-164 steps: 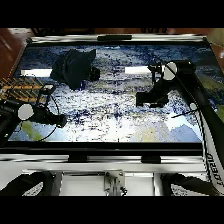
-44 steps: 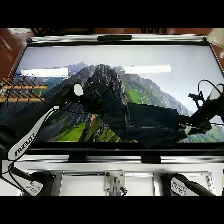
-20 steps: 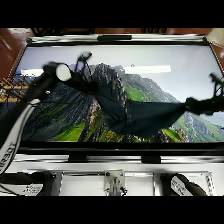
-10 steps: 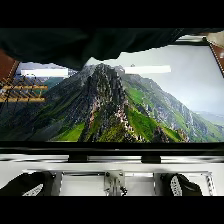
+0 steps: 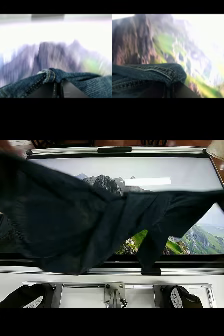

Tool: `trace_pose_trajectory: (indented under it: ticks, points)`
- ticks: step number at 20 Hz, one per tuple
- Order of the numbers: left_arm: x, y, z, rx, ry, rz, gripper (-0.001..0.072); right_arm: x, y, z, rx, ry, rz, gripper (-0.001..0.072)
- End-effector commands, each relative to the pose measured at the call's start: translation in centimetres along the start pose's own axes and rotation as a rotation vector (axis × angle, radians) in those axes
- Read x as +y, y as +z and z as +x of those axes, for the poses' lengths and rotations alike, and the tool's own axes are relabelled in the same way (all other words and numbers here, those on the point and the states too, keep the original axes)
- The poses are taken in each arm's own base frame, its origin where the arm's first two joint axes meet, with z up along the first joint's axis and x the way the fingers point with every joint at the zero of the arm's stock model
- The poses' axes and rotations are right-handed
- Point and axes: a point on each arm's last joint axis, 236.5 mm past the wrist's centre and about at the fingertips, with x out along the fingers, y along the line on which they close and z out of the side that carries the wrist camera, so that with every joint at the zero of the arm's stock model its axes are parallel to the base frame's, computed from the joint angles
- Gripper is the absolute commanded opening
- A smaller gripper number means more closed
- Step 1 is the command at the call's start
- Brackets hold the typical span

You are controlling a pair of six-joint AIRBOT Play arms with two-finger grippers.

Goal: Fold the shirts.

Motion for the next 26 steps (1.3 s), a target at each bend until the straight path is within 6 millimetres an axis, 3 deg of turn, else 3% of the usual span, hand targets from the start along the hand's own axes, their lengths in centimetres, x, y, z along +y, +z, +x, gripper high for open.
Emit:
trace_pose_trajectory:
  ticks: [1,3,6,9,13,14,15,16,19,21,24,26]
  points:
    - [0.5,-11.1,8.4,0.309,0.037,-0.057,0.0051,-4.0,-8.6,7.0,0.258,-0.026,0.086,0.0092]
    - [-0.7,-15.7,12.2,0.39,-0.012,-0.09,0.0051,-5.7,-10.8,10.0,0.264,-0.052,0.118,0.0092]
    - [-1.3,-19.3,17.5,0.435,-0.026,-0.118,0.0051,-8.0,-9.9,12.9,0.167,-0.098,0.168,0.0092]
    - [-1.5,-18.7,22.6,0.379,-0.044,-0.173,0.0051,-8.6,-7.0,15.3,0.058,-0.071,0.259,0.0092]
    - [-1.5,-15.1,26.9,0.273,-0.105,-0.384,0.0055,-7.8,-5.1,18.3,0.004,0.034,0.425,0.011]
    - [-1.0,-14.6,27.2,0.272,-0.102,-0.406,0.0186,-7.7,-5.2,18.9,0.013,0.049,0.44,0.0263]
    - [0.0,-14.3,27.0,0.279,-0.084,-0.405,0.0485,-7.5,-5.3,19.1,0.019,0.062,0.434,0.051]
    - [1.4,-14.1,26.6,0.294,-0.062,-0.411,0.07,-7.4,-5.3,18.9,0.025,0.063,0.394,0.0553]
    - [7.3,-15.5,22.4,0.498,0.026,-0.419,0.0717,-7.6,-6.5,17.3,0.14,0.017,0.238,0.0553]
    - [10.5,-18.3,18.7,0.674,0.077,-0.482,0.0714,-9.2,-9.0,15.7,0.281,-0.065,0.138,0.0553]
    - [12.5,-23.9,14.8,0.911,0.091,-0.469,0.0697,-11.3,-14.4,13.1,0.531,-0.168,0.091,0.0553]
    - [12.4,-27.8,14.5,1.004,0.093,-0.502,0.07,-11.7,-16.3,12.3,0.608,-0.2,0.135,0.0553]
